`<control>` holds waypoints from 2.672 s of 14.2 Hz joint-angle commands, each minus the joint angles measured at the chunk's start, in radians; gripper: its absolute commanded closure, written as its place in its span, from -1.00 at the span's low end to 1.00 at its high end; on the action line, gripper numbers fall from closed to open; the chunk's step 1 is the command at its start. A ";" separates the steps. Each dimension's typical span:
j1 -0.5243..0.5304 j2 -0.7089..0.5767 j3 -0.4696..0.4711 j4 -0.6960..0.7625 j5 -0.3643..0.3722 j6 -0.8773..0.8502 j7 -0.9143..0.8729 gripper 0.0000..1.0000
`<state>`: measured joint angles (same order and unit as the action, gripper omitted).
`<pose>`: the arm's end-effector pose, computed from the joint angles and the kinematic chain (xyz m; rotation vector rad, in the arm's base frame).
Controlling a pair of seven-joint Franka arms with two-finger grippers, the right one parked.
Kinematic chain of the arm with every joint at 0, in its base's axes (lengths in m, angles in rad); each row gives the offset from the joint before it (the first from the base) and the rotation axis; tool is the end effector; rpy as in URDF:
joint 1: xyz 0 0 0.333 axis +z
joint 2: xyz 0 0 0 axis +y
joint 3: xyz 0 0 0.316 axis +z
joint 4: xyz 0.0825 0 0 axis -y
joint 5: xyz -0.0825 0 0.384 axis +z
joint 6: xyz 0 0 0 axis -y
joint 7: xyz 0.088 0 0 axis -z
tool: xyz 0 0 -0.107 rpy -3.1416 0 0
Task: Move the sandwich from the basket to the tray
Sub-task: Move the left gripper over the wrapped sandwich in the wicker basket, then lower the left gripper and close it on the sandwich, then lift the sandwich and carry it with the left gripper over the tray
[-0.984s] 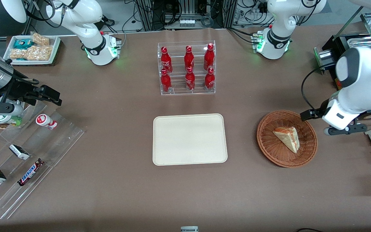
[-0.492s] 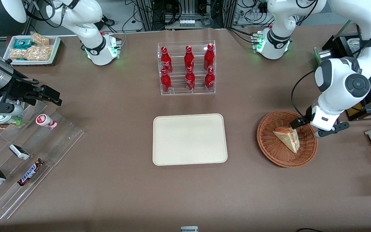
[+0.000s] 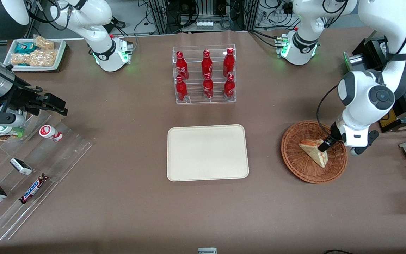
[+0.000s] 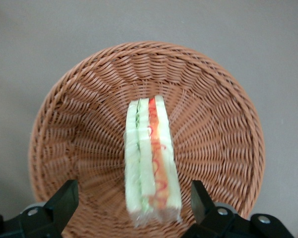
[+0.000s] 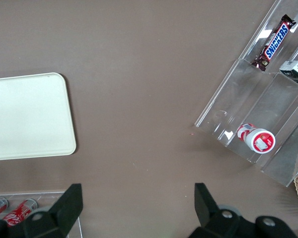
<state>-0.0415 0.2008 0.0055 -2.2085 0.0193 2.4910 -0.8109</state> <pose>0.5580 -0.0202 0.2963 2.8954 1.1562 0.1248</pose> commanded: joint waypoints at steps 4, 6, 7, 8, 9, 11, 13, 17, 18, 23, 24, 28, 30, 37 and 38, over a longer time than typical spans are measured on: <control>-0.003 0.074 -0.019 -0.002 0.001 0.051 -0.093 -0.32; -0.003 0.066 -0.029 -0.010 0.004 0.042 -0.080 0.55; -0.003 0.060 -0.029 -0.008 0.004 0.034 -0.077 0.74; -0.003 0.055 -0.030 -0.005 0.004 0.023 -0.076 0.80; -0.003 0.052 -0.030 -0.002 0.004 0.011 -0.077 0.84; -0.003 0.046 -0.055 0.028 0.004 -0.010 -0.077 0.86; -0.003 0.048 -0.087 0.110 0.002 -0.110 -0.088 0.88; -0.005 0.089 -0.229 0.256 0.016 -0.251 -0.091 0.90; -0.014 0.110 -0.269 0.285 0.027 -0.250 -0.090 0.90; -0.254 0.305 -0.276 0.495 0.152 -0.250 -0.099 0.86; -0.289 0.343 -0.274 0.533 0.181 -0.247 -0.126 0.86; -0.432 0.436 -0.274 0.602 0.319 -0.190 -0.234 0.86; -0.468 0.468 -0.274 0.602 0.355 -0.137 -0.270 0.87; -0.505 0.520 -0.274 0.598 0.350 0.000 -0.307 0.82; -0.505 0.525 -0.274 0.596 0.352 0.009 -0.306 0.69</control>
<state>-0.5331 0.7021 -0.2780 -1.6351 0.3451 2.4767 -1.0837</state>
